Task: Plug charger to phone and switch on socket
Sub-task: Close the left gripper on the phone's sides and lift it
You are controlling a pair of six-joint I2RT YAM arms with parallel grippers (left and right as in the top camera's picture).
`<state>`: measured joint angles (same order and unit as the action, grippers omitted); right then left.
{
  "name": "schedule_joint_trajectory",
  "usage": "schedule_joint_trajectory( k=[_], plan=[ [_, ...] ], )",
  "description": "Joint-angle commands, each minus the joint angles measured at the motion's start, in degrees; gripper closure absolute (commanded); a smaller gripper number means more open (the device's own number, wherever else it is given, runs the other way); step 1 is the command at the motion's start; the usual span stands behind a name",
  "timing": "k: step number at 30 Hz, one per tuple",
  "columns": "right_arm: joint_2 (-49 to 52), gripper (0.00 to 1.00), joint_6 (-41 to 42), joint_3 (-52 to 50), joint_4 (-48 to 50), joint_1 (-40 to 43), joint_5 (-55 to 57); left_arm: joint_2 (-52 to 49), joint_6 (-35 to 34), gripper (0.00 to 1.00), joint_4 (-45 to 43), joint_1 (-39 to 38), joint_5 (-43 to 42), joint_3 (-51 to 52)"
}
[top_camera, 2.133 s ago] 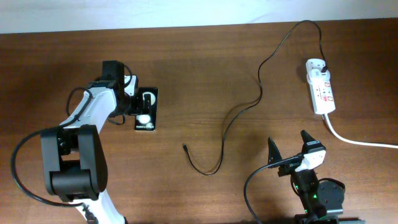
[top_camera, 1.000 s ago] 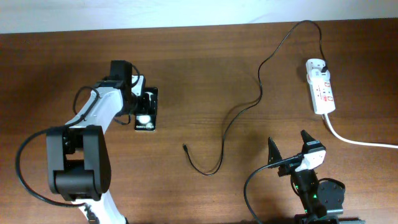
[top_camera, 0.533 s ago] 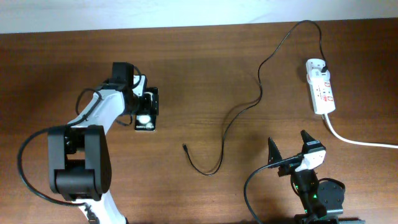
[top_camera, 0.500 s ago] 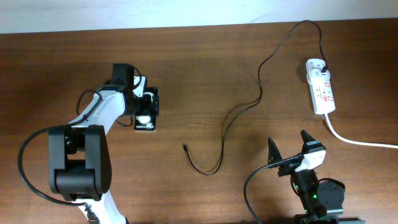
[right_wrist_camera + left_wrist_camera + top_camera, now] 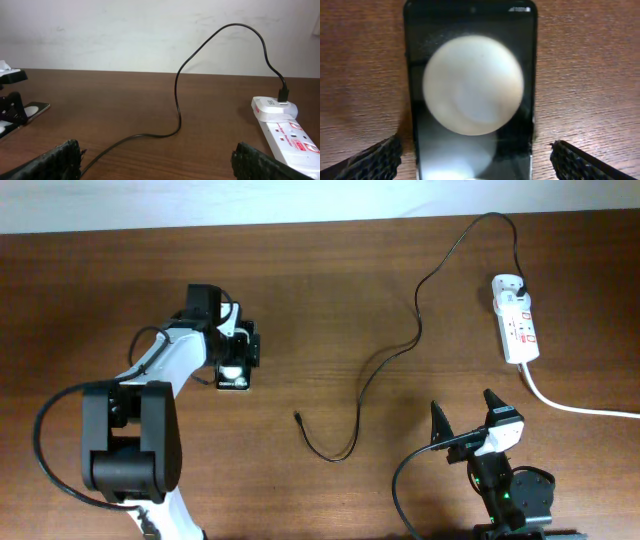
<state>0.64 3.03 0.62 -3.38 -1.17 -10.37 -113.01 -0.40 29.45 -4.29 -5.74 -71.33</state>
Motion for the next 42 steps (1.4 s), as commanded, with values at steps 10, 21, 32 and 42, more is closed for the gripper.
schedule_joint_trajectory(
  k=[10,21,32,42],
  plan=[
    [-0.4,0.01,0.2,-0.3,-0.3,-0.4,0.3,-0.6,0.0,0.03,-0.3,-1.6,0.7,1.1],
    [-0.4,0.01,0.2,-0.3,-0.3,-0.4,0.3,-0.6,0.0,0.20,0.0,-1.7,1.3,1.2],
    [-0.4,0.01,0.2,-0.3,-0.3,-0.4,0.3,-0.6,0.0,0.24,0.1,-6.1,10.3,1.2],
    [-0.4,0.01,0.2,-0.3,-0.3,-0.4,0.3,-0.6,-14.1,0.25,14.0,-6.4,9.4,1.2]
  ],
)
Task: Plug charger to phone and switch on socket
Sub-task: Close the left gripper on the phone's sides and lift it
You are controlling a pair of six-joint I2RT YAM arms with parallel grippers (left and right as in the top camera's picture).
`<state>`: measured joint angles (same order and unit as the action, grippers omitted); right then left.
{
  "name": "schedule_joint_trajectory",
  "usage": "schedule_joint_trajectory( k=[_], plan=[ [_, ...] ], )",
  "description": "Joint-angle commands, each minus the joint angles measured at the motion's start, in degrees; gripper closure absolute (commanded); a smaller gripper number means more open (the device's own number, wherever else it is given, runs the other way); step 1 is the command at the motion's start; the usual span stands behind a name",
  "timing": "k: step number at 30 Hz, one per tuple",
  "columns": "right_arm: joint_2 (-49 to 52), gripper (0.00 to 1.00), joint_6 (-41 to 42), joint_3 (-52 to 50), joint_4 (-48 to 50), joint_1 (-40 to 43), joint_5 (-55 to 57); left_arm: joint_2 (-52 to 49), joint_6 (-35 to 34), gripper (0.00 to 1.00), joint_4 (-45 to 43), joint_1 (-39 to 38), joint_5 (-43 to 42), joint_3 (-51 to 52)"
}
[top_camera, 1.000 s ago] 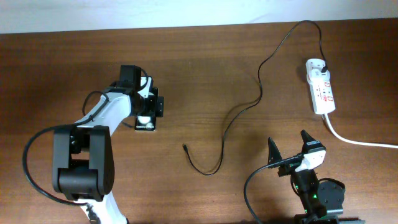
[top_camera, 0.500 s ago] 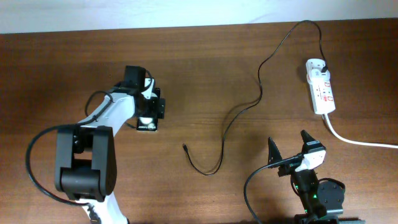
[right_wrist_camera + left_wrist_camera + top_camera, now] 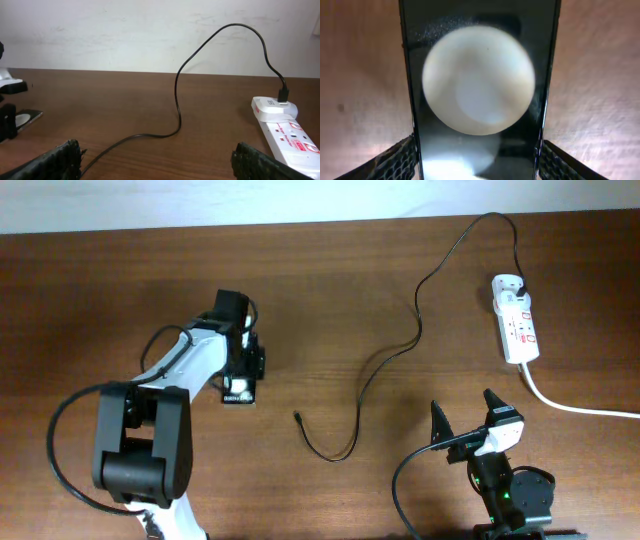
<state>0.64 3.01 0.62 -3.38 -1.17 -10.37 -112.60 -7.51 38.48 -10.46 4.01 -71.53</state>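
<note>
The black phone (image 3: 238, 392) lies left of centre; its glossy screen (image 3: 480, 80) mirrors a round lamp. My left gripper (image 3: 241, 368) is shut on the phone, its fingers (image 3: 395, 160) pressed against both long edges. Whether the phone is lifted off the table cannot be told. The black charger cable (image 3: 362, 385) runs from the plug in the white power strip (image 3: 518, 328) to a free end (image 3: 298, 416) on the table. My right gripper (image 3: 465, 418) stands open at the front right, with only bare table and cable (image 3: 177, 100) ahead of it.
The power strip's white cord (image 3: 580, 408) runs off the right edge. The strip (image 3: 285, 130) lies to the right of my right gripper (image 3: 157, 160), and the phone (image 3: 22, 119) shows far to its left. A pale wall stands behind the table.
My left gripper's fingers stood wide of the phone; now they are shut on its edges. Gripper and phone sit slightly further right and nearer. The right arm, cable and strip have not moved.
</note>
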Motion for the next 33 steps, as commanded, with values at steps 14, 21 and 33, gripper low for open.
schedule_joint_trajectory(
  k=[14,21,33],
  plan=[
    [-0.4,0.01,0.2,-0.3,-0.3,-0.4,0.3,-1.0,-10.9,0.12,5.6,-7.9,-0.1,1.4],
    [-0.4,0.01,0.2,-0.3,-0.3,-0.4,0.3,-1.0,-10.9,0.01,6.2,-7.9,-0.3,1.4],
    [-0.4,0.01,0.2,-0.3,-0.3,-0.4,0.3,-1.0,-11.0,0.01,5.7,-8.2,-0.3,1.4]
  ],
)
